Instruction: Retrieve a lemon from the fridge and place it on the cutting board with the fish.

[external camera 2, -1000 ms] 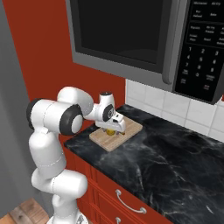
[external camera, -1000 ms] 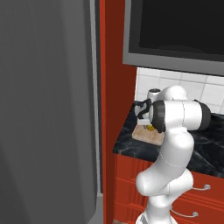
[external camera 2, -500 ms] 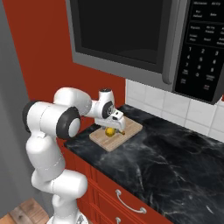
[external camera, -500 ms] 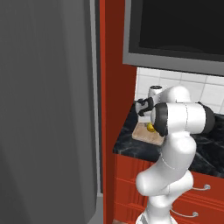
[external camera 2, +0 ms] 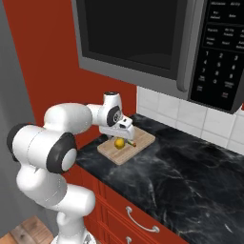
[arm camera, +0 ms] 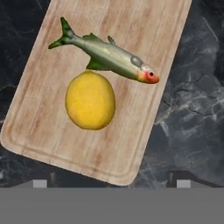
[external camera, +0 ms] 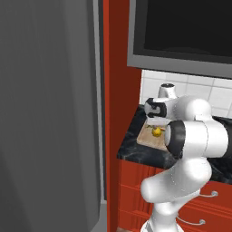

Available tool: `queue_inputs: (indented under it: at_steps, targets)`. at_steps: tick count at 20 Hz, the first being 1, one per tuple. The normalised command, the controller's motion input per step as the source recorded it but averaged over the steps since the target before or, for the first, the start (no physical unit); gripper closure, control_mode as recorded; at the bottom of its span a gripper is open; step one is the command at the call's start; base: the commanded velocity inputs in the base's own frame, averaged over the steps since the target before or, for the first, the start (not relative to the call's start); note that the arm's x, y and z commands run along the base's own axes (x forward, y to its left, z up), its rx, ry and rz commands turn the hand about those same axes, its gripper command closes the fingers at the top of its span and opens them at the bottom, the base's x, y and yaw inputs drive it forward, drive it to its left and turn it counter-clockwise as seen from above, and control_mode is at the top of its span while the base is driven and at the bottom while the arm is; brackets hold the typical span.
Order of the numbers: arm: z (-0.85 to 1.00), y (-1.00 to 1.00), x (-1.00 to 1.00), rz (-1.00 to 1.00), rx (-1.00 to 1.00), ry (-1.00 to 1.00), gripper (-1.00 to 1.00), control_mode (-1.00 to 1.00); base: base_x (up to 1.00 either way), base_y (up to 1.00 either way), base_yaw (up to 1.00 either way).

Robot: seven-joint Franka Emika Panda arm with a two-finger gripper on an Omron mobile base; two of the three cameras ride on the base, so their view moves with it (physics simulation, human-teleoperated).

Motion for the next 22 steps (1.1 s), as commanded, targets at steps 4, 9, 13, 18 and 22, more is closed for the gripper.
queue_inputs:
  at_steps: [4,9,13,18,22]
  targets:
    - [0.18,0.16,-0.61,0.00,0.00,0.00,-1.00,-1.00,0.00,0.00,0.00]
    - [0.42,0.24,-0.60,0.00,-0.01,-0.01,-1.00,-1.00,0.00,0.00,0.00]
    - [0.50,0.39,-0.60,0.00,-0.01,0.00,-1.00,-1.00,0.00,0.00,0.00]
    - [0.35,0.30,-0.67,0.00,0.00,0.00,-1.00,-1.00,0.00,0.00,0.00]
    - [0.34,0.08,-0.83,0.00,0.00,0.00,-1.00,-1.00,0.00,0.00,0.00]
